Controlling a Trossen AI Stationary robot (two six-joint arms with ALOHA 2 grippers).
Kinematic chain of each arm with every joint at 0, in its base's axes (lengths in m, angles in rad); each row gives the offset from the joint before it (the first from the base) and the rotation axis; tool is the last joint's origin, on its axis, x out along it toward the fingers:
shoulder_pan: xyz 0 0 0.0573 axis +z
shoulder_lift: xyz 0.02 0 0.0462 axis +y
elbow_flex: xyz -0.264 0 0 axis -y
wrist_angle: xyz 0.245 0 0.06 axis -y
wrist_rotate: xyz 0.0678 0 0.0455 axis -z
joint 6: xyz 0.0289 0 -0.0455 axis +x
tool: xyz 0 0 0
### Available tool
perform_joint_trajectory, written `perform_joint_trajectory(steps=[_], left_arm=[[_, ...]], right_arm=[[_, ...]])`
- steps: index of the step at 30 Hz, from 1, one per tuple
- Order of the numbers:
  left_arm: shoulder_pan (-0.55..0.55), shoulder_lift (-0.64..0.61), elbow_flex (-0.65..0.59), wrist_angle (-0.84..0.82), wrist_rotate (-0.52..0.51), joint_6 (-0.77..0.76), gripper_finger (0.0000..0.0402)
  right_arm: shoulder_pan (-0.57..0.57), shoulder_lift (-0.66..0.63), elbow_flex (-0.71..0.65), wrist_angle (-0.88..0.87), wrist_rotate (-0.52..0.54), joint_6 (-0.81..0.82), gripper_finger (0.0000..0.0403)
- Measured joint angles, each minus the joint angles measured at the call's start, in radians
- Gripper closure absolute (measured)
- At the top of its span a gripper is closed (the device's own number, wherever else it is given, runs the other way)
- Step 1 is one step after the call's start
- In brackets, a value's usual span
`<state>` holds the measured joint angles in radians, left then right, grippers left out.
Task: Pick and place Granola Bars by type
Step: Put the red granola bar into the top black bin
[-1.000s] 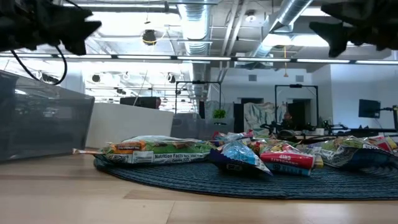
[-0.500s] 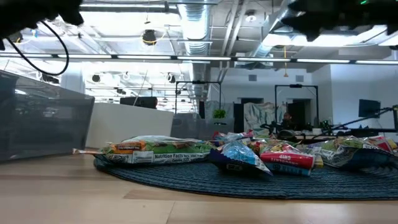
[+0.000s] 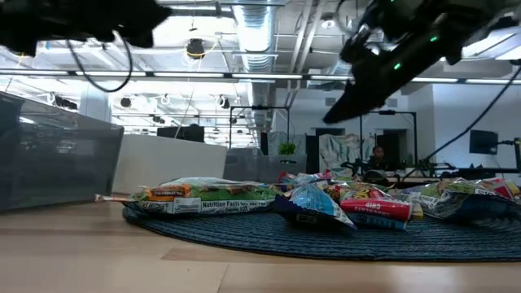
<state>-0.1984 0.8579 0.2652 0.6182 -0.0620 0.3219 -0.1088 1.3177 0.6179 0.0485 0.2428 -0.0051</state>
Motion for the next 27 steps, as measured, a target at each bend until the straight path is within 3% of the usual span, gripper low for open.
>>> perform_joint_trajectory(steps=[7,12,19,27], left_arm=[[-0.032,0.14,0.1,-0.115,-0.1,0.028,0.0228],[-0.038,0.144,0.105,-0.113,-0.108,0.049,0.0228],[-0.038,0.138,0.105,-0.145,-0.146,0.036,0.0228],[-0.038,0.138,0.105,-0.16,-0.148,0.033,0.0228]], right_arm=[[-0.025,0.19,0.106,-0.086,0.021,0.04,0.0163],[-0.047,0.257,0.155,-0.117,0.015,0.041,0.0163],[-0.11,0.33,0.187,-0.162,-0.101,0.086,0.0163],[-0.137,0.372,0.189,-0.162,-0.144,0.088,0.0163]])
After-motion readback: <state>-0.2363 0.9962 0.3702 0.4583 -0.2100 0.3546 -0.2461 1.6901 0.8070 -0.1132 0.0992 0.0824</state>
